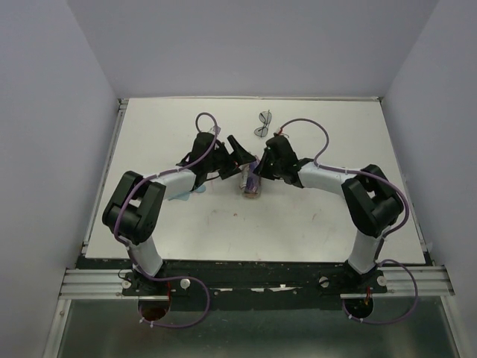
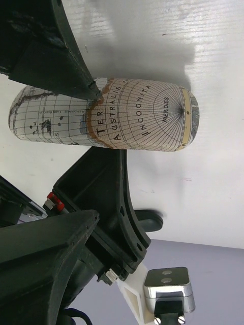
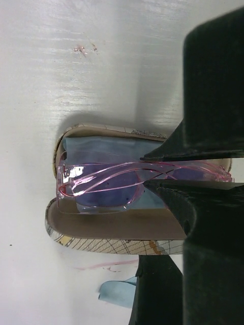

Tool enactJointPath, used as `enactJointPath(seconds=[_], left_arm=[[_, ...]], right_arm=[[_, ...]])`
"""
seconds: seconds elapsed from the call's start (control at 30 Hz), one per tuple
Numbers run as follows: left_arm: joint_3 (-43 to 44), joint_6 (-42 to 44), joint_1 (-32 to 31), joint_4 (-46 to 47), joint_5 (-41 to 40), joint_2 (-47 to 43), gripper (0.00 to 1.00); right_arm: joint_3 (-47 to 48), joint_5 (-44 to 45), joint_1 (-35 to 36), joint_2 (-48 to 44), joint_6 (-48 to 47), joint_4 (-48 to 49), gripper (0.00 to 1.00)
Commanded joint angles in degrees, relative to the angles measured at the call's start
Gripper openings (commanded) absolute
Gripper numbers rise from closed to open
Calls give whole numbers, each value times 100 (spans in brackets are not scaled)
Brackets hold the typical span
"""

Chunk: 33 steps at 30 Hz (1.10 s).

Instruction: Organize the sunglasses

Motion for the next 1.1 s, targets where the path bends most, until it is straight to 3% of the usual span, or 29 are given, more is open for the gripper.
enactJointPath(seconds=[0.0, 0.47, 0.77, 0.93, 1.07], left_arm=[[-126, -31, -100, 123, 90, -12, 99], [-249, 223, -127, -184, -77, -398, 99], [-593, 435, 75, -1097, -1112, -1277, 99], [-83, 689, 172, -2266, -1509, -1024, 95], [102, 804, 155, -2172, -1106, -620, 89]], right_arm=[[160, 398, 127, 147, 151, -36, 1], [379, 1048, 268, 349, -42, -923, 1], [362, 1084, 259, 402, -60, -1012, 1], [344, 1206, 259, 402, -95, -1029, 1], [353, 1216, 259, 393, -148, -1047, 1]])
